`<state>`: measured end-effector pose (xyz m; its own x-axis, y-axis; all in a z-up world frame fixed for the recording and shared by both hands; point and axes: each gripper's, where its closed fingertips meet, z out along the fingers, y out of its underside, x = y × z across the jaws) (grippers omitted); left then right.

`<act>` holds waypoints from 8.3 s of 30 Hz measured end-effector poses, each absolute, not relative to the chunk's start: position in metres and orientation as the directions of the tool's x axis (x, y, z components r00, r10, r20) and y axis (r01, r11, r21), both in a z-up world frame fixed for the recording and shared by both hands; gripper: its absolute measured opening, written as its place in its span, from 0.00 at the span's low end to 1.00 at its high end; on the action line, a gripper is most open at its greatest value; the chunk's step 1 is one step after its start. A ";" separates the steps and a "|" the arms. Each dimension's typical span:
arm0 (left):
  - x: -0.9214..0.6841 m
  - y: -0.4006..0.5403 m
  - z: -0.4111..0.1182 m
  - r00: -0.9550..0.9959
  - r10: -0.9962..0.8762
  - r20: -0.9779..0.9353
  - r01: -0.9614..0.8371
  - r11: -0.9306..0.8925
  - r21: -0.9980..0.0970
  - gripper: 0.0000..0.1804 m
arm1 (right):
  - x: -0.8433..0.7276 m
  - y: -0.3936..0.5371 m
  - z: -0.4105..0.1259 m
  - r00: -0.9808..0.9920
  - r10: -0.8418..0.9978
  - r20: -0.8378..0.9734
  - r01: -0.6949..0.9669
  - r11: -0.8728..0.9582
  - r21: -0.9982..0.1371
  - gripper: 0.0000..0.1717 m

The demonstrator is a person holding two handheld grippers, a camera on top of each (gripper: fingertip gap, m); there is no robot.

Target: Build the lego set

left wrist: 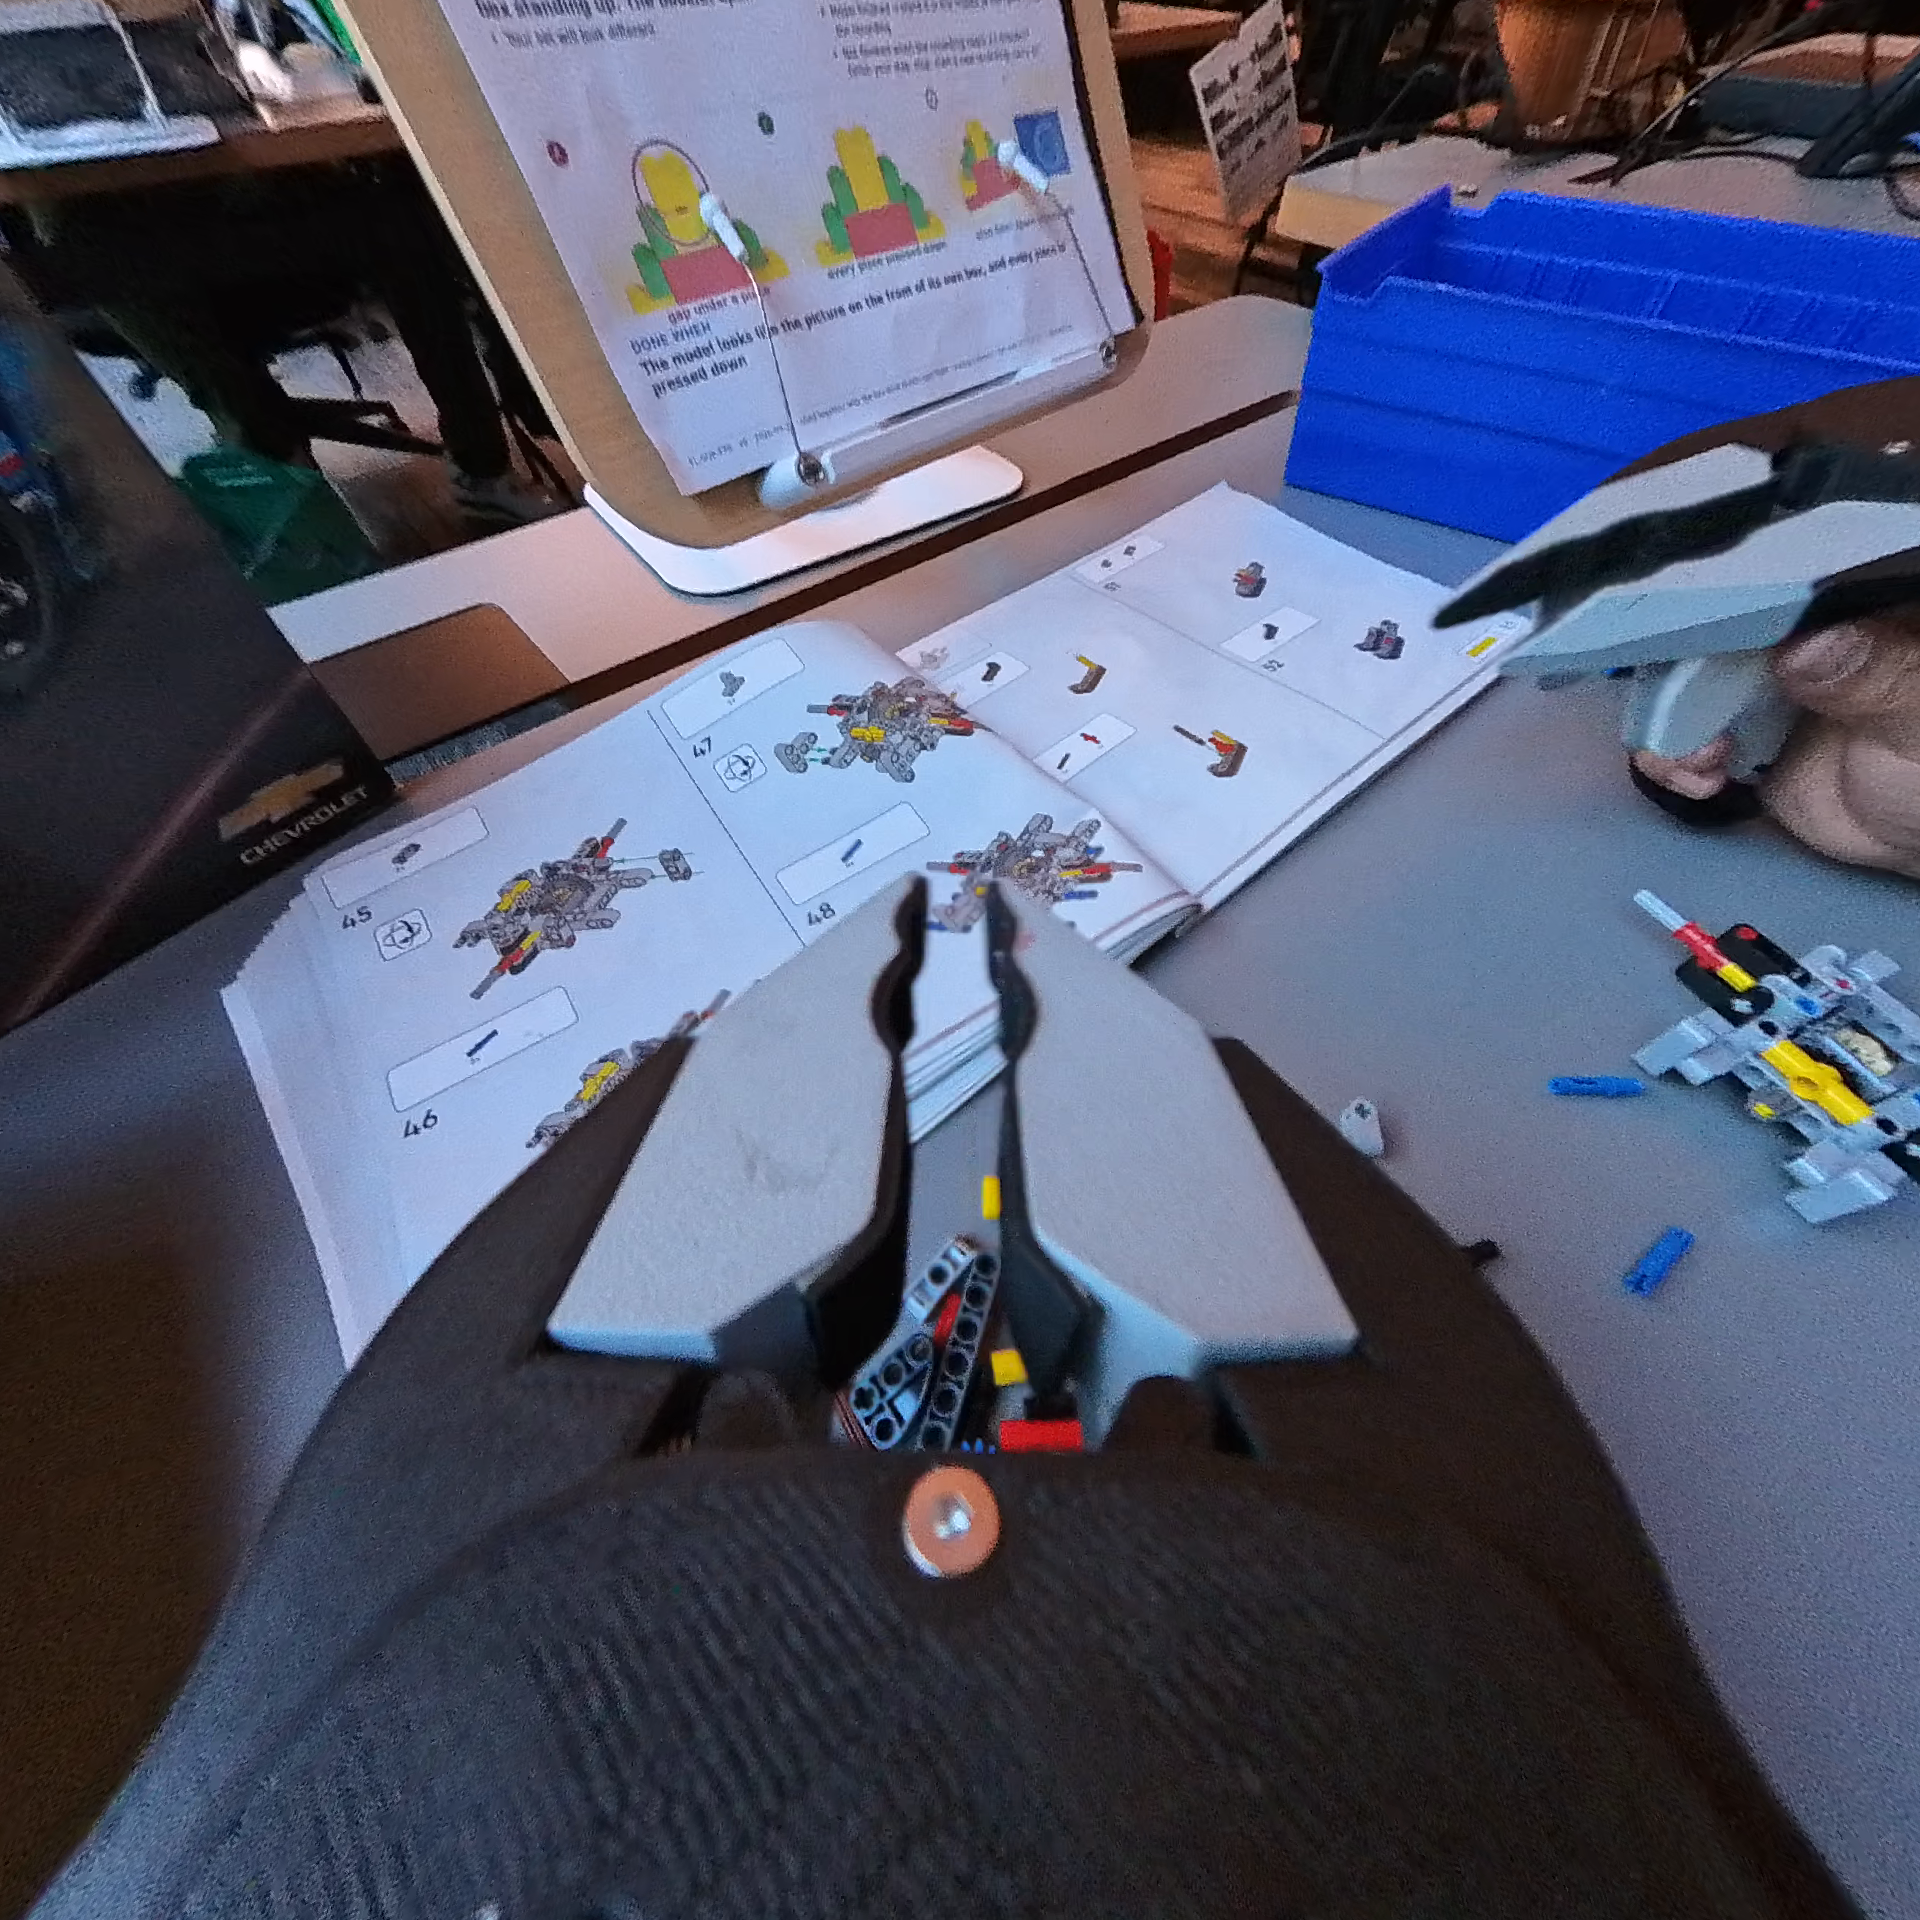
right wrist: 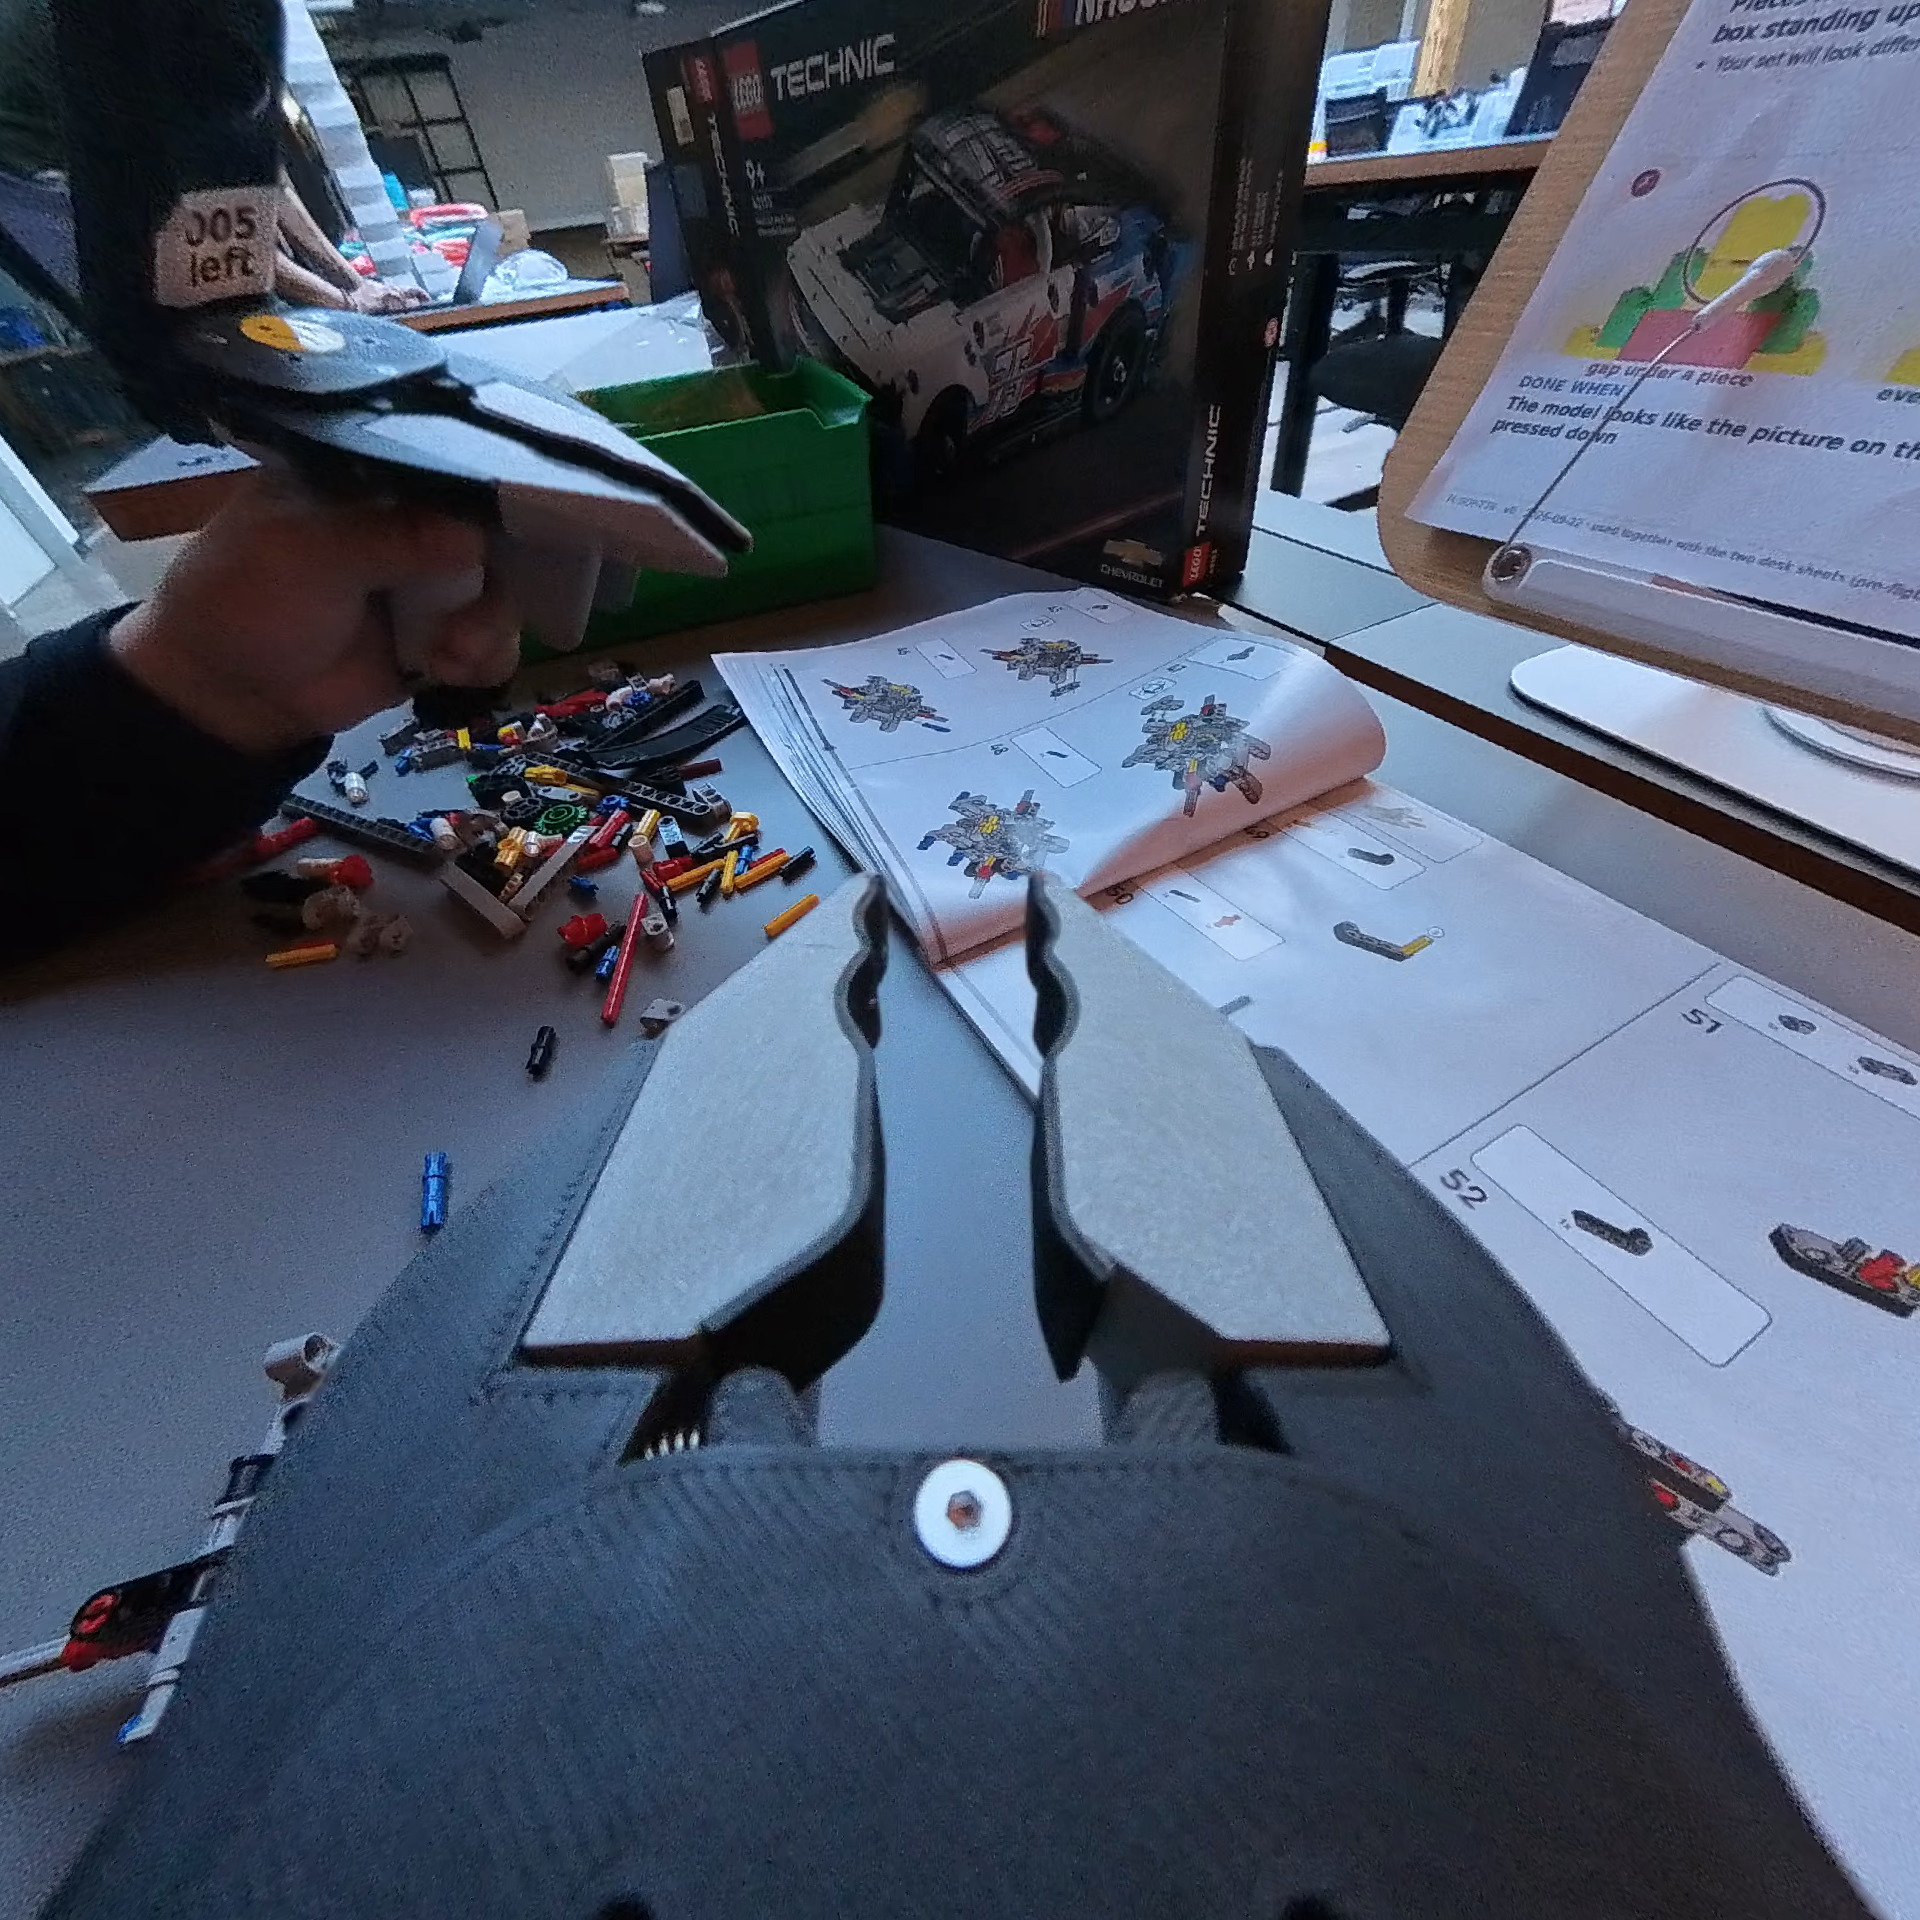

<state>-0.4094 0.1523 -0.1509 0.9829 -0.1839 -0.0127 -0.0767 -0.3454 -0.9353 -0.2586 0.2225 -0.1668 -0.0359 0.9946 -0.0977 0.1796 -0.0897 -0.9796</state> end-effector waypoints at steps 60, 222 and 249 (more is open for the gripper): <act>-0.501 0.103 -0.092 0.999 0.044 0.003 0.011 -0.183 -0.983 0.00 | -0.258 0.215 -0.176 -0.087 0.987 -0.138 0.225 -0.115 -0.968 0.00; -0.511 -0.007 -0.169 0.978 -0.139 -0.153 -0.207 -0.644 -0.737 0.03 | -0.356 0.199 -0.212 -0.258 0.939 0.229 0.700 0.345 -0.626 0.41; -0.486 -0.018 -0.205 0.967 -0.200 -0.156 -0.246 -0.588 -0.771 0.03 | -0.363 0.246 -0.109 -0.265 0.917 0.298 0.820 0.377 -0.431 0.00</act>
<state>-0.4862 -0.0183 -0.2051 0.9672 -0.2004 -0.1561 -0.2462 -0.5878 -0.7706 -0.3632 0.2461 -0.1089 -0.2649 0.9170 0.2981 0.8201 0.3769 -0.4306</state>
